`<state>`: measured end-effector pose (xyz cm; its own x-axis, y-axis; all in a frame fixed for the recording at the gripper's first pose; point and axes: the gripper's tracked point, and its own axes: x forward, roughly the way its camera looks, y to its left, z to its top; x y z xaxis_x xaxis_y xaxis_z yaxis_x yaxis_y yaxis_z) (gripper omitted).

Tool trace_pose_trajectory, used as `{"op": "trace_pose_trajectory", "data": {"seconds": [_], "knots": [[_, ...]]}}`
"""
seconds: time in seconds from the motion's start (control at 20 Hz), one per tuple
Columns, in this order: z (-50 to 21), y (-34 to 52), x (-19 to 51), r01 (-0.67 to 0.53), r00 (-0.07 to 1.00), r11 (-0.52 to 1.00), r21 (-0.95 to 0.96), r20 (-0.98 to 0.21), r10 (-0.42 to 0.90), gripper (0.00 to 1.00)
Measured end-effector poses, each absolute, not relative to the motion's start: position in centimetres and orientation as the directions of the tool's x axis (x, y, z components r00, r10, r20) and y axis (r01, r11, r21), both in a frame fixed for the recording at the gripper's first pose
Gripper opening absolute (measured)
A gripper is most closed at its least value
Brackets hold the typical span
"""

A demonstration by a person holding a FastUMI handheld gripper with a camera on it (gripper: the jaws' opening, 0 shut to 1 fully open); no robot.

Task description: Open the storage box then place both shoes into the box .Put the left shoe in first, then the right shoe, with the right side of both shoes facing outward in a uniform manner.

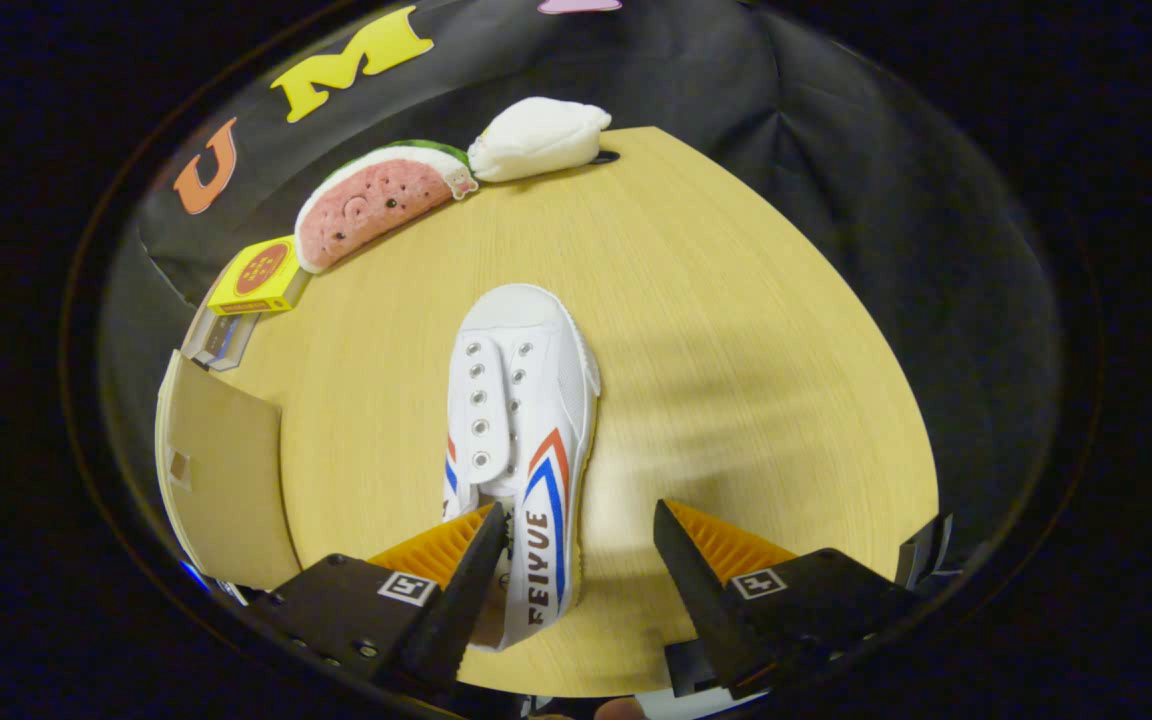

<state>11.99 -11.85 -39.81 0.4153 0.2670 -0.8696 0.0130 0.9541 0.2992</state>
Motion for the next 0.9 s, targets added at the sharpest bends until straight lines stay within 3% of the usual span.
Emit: {"op": "trace_pose_trajectory", "data": {"seconds": [0.15,0.35,0.4,0.45,0.5,0.55,0.9], "knots": [[-40.0,-10.9,12.3,-0.024,0.383,0.944,0.330,-0.869,0.313,0.71],[-40.3,-11.0,12.6,-0.005,0.347,0.933,0.359,-0.875,0.338,0.22],[-40.4,-11.0,12.6,0.004,0.352,0.931,0.366,-0.872,0.341,0.21],[-39.9,-11.5,12.5,0.004,0.345,0.934,0.358,-0.877,0.334,0.09],[-40.5,-11.6,12.8,0.010,0.355,0.931,0.366,-0.871,0.339,0.09],[-39.9,-11.8,12.8,0.006,0.362,0.930,0.368,-0.867,0.341,0.00],[-37.2,-10.1,11.3,-0.004,0.386,0.911,0.412,-0.840,0.381,0.00]]}}
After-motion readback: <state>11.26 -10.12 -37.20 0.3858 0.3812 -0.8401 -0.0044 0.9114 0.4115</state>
